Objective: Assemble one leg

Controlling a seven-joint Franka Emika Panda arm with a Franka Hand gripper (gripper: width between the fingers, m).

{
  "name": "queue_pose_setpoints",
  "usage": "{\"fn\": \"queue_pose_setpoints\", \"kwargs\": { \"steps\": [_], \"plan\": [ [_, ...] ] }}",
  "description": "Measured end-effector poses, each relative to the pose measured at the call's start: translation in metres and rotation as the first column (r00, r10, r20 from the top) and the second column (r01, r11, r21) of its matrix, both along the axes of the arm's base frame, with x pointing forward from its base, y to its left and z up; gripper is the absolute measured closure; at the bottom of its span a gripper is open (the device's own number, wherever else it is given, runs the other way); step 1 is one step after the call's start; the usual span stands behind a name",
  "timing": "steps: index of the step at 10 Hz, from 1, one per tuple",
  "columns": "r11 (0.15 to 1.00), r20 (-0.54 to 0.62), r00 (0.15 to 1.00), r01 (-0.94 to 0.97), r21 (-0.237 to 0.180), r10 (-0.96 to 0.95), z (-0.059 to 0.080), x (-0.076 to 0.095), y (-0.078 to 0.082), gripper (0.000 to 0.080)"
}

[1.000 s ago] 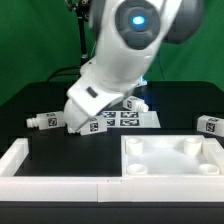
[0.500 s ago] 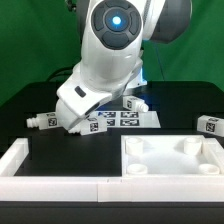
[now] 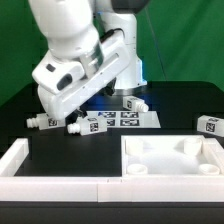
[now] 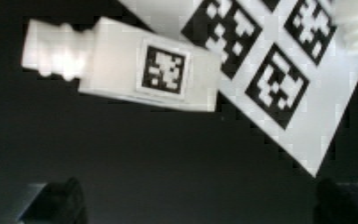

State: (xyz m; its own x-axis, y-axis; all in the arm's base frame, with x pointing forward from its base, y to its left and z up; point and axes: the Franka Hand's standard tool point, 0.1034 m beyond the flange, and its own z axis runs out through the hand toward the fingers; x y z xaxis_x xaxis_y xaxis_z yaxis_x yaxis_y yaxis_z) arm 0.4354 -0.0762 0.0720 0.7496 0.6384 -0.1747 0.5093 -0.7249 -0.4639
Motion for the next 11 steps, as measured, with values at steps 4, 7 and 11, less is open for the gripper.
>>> {"fn": "queue_pose_setpoints", "kwargs": {
  "steps": [4,7,11],
  "plan": [
    [0.998,0.09,0.994,0.059,0.033,-0.062,-0.002,-0.006,-0.01,0.0151],
    [0.97,0.321,0.92,-0.244,0.014,0.226,-0.013,-0.018,-0.015,0.0151],
    [0.97,0.339,0.915,-0.243,0.023,0.221,-0.017,-0.023,-0.021,0.0151]
  ]
}}
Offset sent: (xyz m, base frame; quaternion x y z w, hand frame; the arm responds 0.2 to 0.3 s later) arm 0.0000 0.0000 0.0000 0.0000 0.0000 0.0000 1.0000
